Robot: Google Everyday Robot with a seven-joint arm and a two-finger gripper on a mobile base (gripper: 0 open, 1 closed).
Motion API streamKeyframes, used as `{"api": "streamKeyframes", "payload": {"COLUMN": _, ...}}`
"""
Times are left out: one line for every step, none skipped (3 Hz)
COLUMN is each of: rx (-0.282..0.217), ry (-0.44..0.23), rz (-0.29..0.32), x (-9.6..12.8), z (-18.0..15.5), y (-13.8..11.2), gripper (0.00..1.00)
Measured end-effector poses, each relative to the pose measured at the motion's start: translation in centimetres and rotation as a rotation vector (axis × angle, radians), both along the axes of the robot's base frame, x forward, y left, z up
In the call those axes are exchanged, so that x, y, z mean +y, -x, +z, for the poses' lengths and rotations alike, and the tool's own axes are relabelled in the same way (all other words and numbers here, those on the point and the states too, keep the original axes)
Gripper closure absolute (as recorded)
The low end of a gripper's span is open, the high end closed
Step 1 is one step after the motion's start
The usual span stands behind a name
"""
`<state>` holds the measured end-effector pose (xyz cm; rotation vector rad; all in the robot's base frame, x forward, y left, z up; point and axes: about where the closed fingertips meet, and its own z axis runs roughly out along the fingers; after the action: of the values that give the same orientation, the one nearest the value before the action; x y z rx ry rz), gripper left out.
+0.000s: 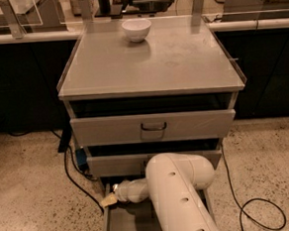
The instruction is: Pick orange can from bottom drawer and place on counter
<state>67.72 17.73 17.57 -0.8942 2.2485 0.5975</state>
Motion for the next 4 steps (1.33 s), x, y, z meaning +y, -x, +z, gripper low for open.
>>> {"api": "streamKeyframes", "payload": {"rx": 0.0, "ry": 0.0, "rz": 0.0, "x": 0.0, "z": 0.0, "y": 0.0, "gripper": 0.0}}
{"api": "streamKeyframes", "payload": {"rx": 0.051, "ry": 0.025, "rz": -0.054, "x": -1.5, "z": -1.3, "y": -0.2, "gripper": 0.0}}
{"api": "streamKeyframes", "payload": {"rx": 0.051, "ry": 0.025, "rz": -0.055, "x": -1.5, "z": -1.3, "y": -0.2, "gripper": 0.0}}
{"api": "streamKeyframes", "payload": {"rx": 0.033, "ry": 0.032, "rz": -0.109, "x": -2.7, "z": -1.1, "y": -0.6, "gripper": 0.0}}
